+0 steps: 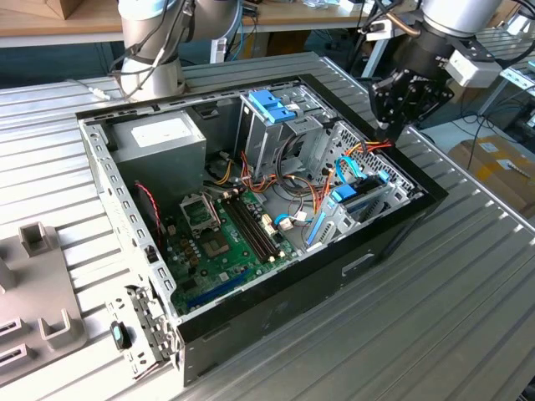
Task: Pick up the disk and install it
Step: 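Insert the second disk wire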
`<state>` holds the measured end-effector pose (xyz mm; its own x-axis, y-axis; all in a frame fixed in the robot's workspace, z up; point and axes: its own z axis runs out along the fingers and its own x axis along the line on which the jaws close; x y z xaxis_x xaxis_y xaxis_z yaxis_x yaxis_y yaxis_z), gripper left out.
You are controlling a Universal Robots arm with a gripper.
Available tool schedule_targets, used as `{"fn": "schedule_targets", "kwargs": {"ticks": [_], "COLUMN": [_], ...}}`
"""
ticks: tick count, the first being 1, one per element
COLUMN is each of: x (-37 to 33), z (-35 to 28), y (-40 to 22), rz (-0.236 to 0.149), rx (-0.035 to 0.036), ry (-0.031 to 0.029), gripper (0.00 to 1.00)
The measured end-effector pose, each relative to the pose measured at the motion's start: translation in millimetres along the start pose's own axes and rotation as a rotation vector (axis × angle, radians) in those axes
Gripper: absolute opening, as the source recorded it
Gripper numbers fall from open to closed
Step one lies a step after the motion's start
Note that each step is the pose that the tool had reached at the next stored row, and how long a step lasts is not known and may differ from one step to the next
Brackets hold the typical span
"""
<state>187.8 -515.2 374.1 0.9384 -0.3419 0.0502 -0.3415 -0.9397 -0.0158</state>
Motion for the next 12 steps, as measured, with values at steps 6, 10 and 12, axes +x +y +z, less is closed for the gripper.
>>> {"fn": "schedule_targets", "kwargs": {"ticks": [6, 10, 12], "x": [11.9, 14.3, 14.3], "z": [0.7, 1.3, 1.4], "y": [-4.4, -5.5, -5.6], "rz": [0.0, 0.0, 0.0], "rx": [-0.0001, -0.0001, 0.0], "ry": [0.0, 0.0, -0.0001], "gripper": [0.29, 0.29, 0.29]}}
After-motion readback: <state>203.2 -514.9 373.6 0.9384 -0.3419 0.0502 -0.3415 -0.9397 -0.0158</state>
